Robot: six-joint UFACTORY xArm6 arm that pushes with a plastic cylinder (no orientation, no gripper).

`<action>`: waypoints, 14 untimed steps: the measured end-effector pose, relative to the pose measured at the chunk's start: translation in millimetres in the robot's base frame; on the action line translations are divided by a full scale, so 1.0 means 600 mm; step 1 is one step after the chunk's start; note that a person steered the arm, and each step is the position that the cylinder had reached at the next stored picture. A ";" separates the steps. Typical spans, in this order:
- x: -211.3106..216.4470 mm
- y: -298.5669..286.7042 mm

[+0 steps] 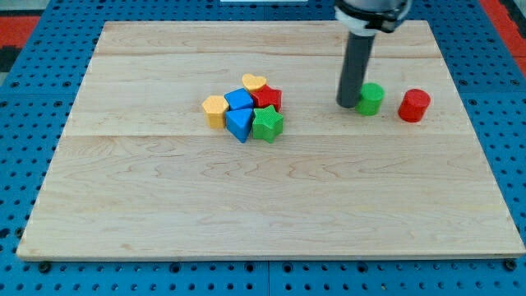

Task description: Move the green star below the green circle

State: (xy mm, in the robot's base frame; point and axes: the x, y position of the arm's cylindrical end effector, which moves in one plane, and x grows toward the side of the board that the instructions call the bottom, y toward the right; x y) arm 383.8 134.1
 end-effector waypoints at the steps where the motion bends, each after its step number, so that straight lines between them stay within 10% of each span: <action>1: 0.000 0.002; 5: 0.169 -0.037; 11: 0.096 -0.292; 14: 0.060 -0.108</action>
State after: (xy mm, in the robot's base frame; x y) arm 419.5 69.5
